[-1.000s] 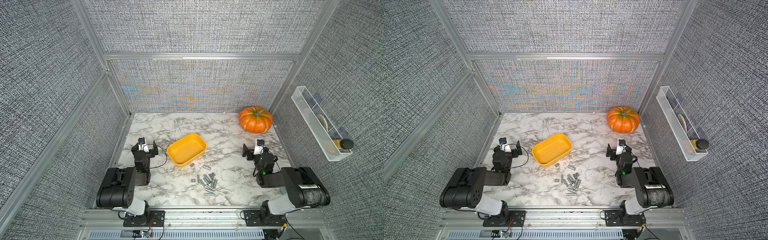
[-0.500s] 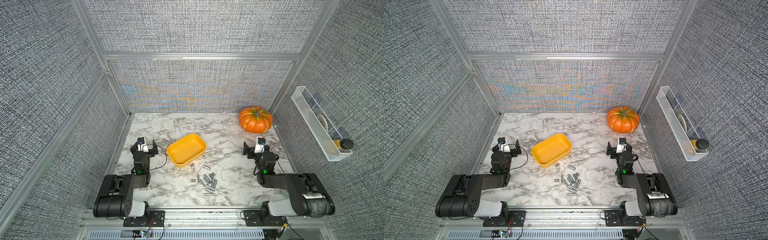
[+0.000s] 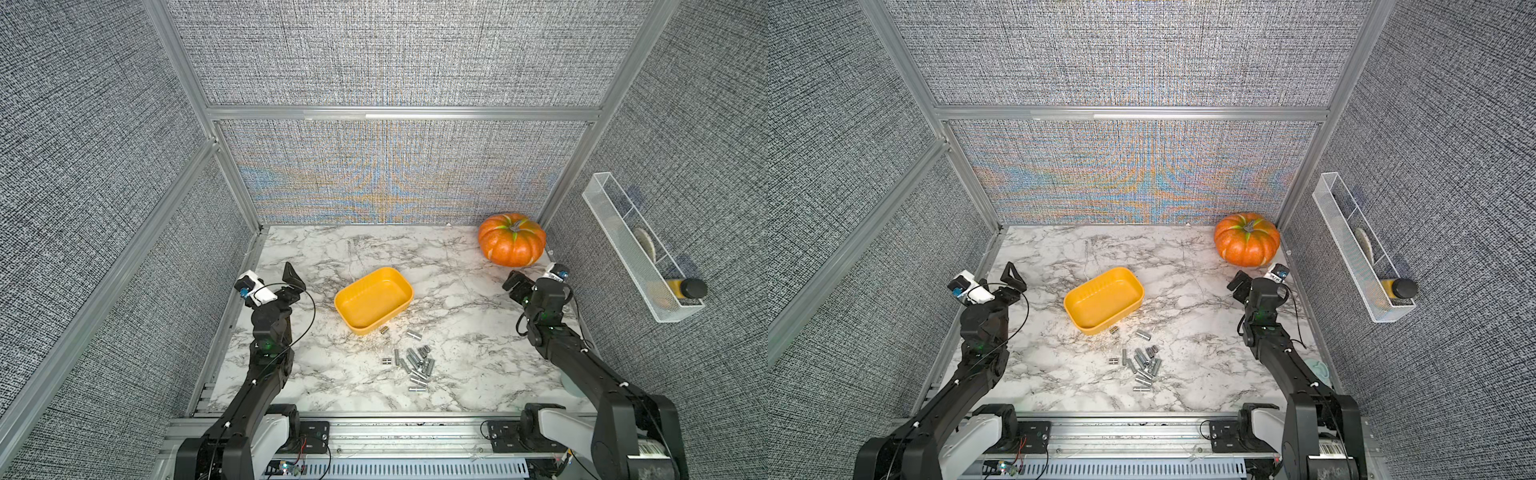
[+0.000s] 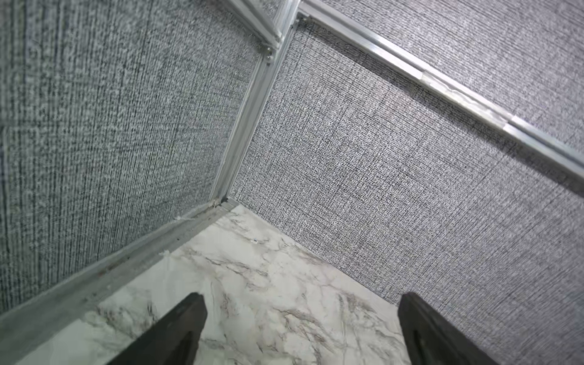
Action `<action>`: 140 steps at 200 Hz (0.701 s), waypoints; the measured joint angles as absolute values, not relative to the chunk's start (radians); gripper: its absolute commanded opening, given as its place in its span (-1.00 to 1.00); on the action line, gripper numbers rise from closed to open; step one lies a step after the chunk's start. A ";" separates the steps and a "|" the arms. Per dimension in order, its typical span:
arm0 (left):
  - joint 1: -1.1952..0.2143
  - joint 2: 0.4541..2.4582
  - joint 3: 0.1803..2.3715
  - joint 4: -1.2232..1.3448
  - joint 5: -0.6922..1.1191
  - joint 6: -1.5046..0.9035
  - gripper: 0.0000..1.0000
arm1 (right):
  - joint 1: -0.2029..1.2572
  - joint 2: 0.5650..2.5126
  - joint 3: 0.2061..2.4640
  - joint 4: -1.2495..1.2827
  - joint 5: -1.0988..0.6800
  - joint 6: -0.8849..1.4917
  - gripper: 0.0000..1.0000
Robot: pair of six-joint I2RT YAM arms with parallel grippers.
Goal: Put the socket on the desktop into the storage box
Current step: Pick up the socket head from the center of the board.
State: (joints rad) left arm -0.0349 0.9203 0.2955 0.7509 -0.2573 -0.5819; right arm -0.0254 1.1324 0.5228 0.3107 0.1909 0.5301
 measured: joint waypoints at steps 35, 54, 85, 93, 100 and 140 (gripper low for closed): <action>-0.031 0.852 0.289 0.695 -0.127 -0.677 0.99 | -0.019 1.076 0.538 0.269 -0.016 0.513 0.98; -0.069 0.912 0.366 0.658 -0.029 -0.688 0.93 | 0.057 1.074 0.604 0.212 -0.109 0.480 0.98; -0.324 1.018 0.555 0.475 -0.001 -0.643 0.93 | 0.394 1.106 0.760 0.075 -0.073 0.379 0.92; -0.404 1.036 0.588 0.431 -0.015 -0.617 0.93 | 0.474 1.125 0.777 0.051 -0.046 0.348 0.81; -0.459 1.047 0.604 0.398 -0.028 -0.598 0.93 | 0.525 1.145 0.781 0.030 -0.023 0.334 0.69; -0.626 1.036 0.512 0.258 -0.105 -0.568 0.83 | 0.713 1.316 0.807 -0.109 0.064 0.280 0.14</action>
